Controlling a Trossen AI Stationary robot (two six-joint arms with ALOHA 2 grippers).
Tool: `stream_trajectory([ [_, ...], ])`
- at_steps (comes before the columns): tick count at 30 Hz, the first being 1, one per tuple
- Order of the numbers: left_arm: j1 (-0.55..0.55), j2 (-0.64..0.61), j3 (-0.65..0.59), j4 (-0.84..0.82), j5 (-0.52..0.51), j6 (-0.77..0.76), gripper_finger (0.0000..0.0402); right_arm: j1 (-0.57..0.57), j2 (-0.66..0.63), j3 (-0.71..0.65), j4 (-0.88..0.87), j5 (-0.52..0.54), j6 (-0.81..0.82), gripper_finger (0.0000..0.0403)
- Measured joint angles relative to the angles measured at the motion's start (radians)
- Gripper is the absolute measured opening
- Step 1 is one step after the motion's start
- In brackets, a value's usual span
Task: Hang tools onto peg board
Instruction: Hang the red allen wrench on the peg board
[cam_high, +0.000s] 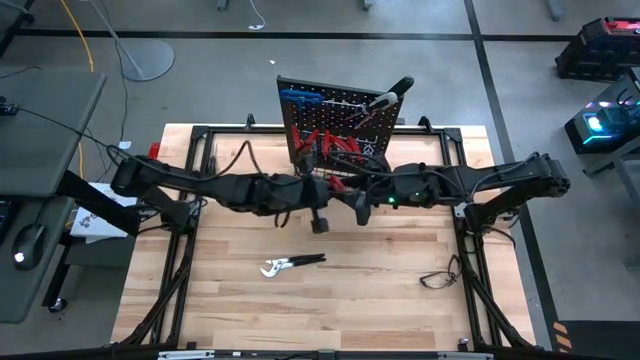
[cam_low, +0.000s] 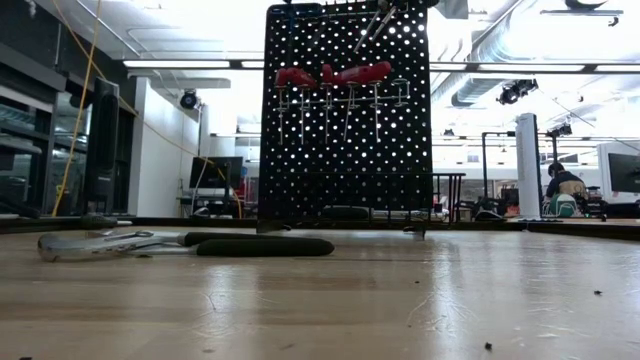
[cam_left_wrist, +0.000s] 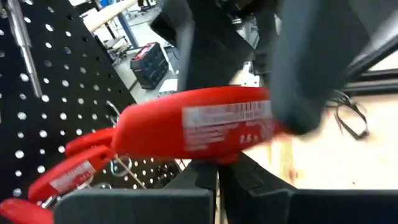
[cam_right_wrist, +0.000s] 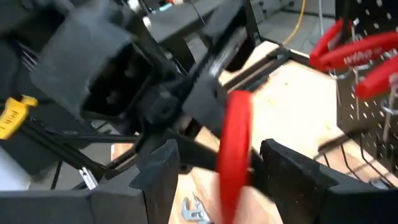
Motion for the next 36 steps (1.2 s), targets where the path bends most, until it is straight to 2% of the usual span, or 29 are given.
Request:
stream_trajectory([
  [9, 0.003, 0.029, 0.043, -0.007, -0.019, 0.022, 0.0, 0.0, 0.0, 0.001, -0.051, 0.01, 0.055, 0.0215],
  [11, 0.003, 0.028, 0.043, -0.005, -0.02, 0.014, 0.0, 0.0, 0.0, 0.002, -0.052, 0.01, 0.056, 0.0205],
  [13, 0.003, 0.028, 0.043, -0.001, -0.019, -0.004, 0.0, 0.0, -0.001, 0.002, -0.065, 0.011, 0.051, 0.0173],
  [17, 0.002, 0.023, 0.043, -0.004, -0.016, -0.018, 0.0, 0.0, -0.001, 0.003, -0.106, 0.015, 0.042, 0.0045],
  [18, 0.003, 0.022, 0.043, 0.001, -0.01, -0.018, 0.0, 0.0, -0.002, 0.003, -0.108, 0.017, 0.023, 0.0034],
  [23, 0.003, 0.012, 0.045, -0.014, 0.042, -0.038, 0.0001, 0.001, -0.025, 0.003, -0.115, 0.026, 0.028, 0.0034],
  [27, 0.003, -0.001, 0.048, -0.121, 0.047, -0.115, 0.0011, 0.003, -0.082, -0.002, -0.172, 0.025, 0.047, 0.0034],
  [33, 0.003, -0.017, 0.047, -0.299, 0.067, -0.193, 0.0049, 0.016, -0.202, 0.0, -0.404, 0.059, 0.119, 0.0034],
  [36, 0.003, -0.04, 0.047, -0.448, 0.077, -0.209, 0.0066, 0.043, -0.245, 0.045, -0.572, 0.163, 0.166, 0.0034],
])
